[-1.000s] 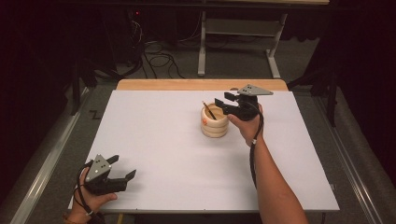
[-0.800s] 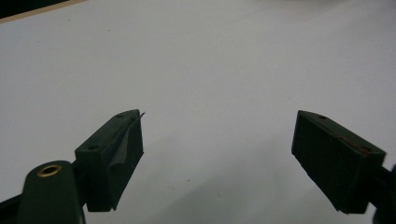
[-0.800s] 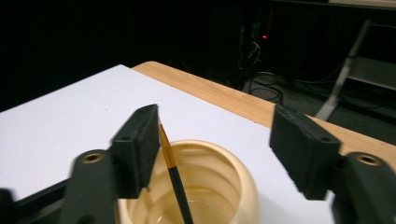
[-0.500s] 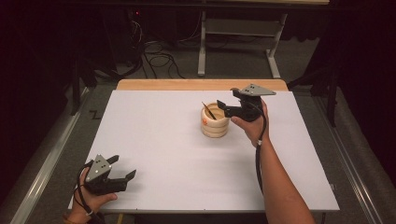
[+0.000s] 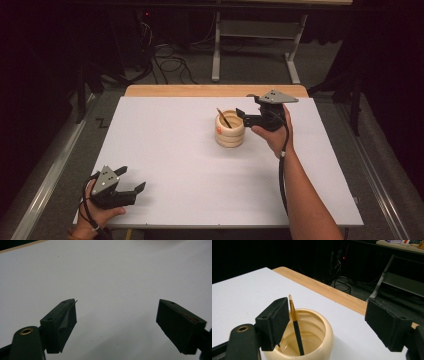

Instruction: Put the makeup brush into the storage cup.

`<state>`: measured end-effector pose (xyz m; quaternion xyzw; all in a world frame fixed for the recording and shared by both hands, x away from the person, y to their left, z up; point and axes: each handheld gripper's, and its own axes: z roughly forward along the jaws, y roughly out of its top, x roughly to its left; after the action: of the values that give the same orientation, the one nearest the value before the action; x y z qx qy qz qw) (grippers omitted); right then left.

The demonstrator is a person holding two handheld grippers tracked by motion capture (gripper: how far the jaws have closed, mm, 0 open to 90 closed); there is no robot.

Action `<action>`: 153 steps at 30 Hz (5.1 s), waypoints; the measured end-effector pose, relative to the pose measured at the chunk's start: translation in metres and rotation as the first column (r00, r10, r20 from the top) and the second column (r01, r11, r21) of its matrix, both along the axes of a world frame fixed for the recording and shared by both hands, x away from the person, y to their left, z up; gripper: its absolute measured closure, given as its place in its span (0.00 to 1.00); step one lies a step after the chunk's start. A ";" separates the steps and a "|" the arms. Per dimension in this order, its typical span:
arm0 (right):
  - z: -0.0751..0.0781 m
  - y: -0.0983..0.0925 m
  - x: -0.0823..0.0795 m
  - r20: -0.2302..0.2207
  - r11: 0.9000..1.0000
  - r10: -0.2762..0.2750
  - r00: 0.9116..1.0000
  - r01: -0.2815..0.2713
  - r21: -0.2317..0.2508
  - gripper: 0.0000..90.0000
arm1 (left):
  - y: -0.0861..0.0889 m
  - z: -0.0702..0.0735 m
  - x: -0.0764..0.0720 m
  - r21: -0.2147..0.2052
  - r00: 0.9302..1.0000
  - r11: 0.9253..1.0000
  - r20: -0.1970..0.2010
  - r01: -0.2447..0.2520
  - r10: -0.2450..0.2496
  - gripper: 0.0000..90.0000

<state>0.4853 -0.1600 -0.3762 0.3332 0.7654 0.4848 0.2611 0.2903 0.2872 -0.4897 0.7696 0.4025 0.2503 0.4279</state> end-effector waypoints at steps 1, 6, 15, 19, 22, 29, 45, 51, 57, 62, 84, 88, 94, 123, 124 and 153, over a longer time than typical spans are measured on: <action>0.001 -0.001 -0.002 0.001 1.000 0.000 1.000 0.000 -0.002 0.23 | 0.000 0.000 0.000 0.000 1.000 1.000 0.002 -0.001 0.001 0.19; 0.004 -0.003 -0.004 0.001 1.000 -0.002 1.000 0.002 -0.022 0.24 | 0.000 0.000 0.000 0.001 1.000 1.000 0.001 0.000 0.000 0.20; 0.008 -0.008 -0.008 0.011 0.999 -0.004 1.000 0.005 -0.051 0.26 | 0.000 0.000 0.000 0.003 1.000 1.000 0.000 -0.003 0.003 0.19; 0.009 -0.008 -0.010 0.018 0.998 0.000 1.000 0.001 -0.055 0.26 | 0.000 0.000 0.000 0.002 1.000 1.000 0.000 -0.002 0.002 0.19; 0.009 -0.008 -0.011 0.017 0.998 0.002 1.000 -0.001 -0.071 0.26 | 0.000 0.000 0.000 0.003 1.000 1.000 0.000 -0.002 0.002 0.19; 0.009 -0.010 -0.013 0.016 0.996 0.001 1.000 0.000 -0.089 0.26 | 0.000 0.000 0.000 0.004 1.000 1.000 -0.004 -0.002 0.002 0.19; 0.012 -0.022 -0.021 0.029 0.992 0.000 1.000 0.003 -0.125 0.28 | -0.001 -0.001 0.001 0.009 1.000 1.000 -0.006 -0.004 0.004 0.19; 0.014 -0.025 -0.024 0.036 0.991 0.003 0.999 0.002 -0.132 0.26 | -0.001 -0.001 0.001 0.010 1.000 1.000 -0.007 -0.003 0.003 0.19; 0.015 -0.025 -0.027 0.048 0.989 0.007 0.999 0.000 -0.150 0.24 | -0.001 -0.001 0.001 0.009 1.000 1.000 -0.009 0.000 0.000 0.19; 0.014 -0.027 -0.028 0.046 0.990 0.003 0.999 0.004 -0.143 0.23 | -0.001 -0.001 0.001 0.007 1.000 1.000 -0.008 -0.001 0.001 0.19; 0.011 -0.039 -0.037 0.046 0.986 -0.010 0.999 0.018 -0.165 0.24 | -0.001 -0.001 0.001 0.013 1.000 1.000 -0.009 0.002 -0.001 0.19; 0.011 -0.042 -0.038 0.051 0.987 -0.014 0.999 0.022 -0.162 0.23 | -0.001 -0.001 0.001 0.015 1.000 1.000 -0.010 0.002 -0.002 0.19; 0.011 -0.047 -0.042 0.056 0.985 -0.023 0.998 0.032 -0.167 0.24 | -0.001 -0.001 0.001 0.015 1.000 1.000 -0.009 0.002 -0.002 0.19; 0.006 -0.068 -0.058 0.077 0.976 -0.034 0.996 0.049 -0.213 0.24 | -0.002 -0.001 0.001 0.016 1.000 1.000 -0.010 0.003 -0.003 0.19; 0.006 -0.069 -0.059 0.077 0.976 -0.030 0.997 0.046 -0.211 0.24 | -0.001 -0.001 0.001 0.017 1.000 1.000 -0.009 0.002 -0.002 0.19; -0.005 -0.087 -0.079 0.084 0.968 -0.029 0.996 0.049 -0.244 0.24 | -0.002 -0.001 0.001 0.018 1.000 1.000 -0.011 0.001 -0.001 0.19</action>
<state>0.4062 -0.2467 -0.3809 0.2935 0.8018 0.3938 0.3404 0.2912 0.2848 -0.4908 0.7751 0.4020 0.2496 0.4188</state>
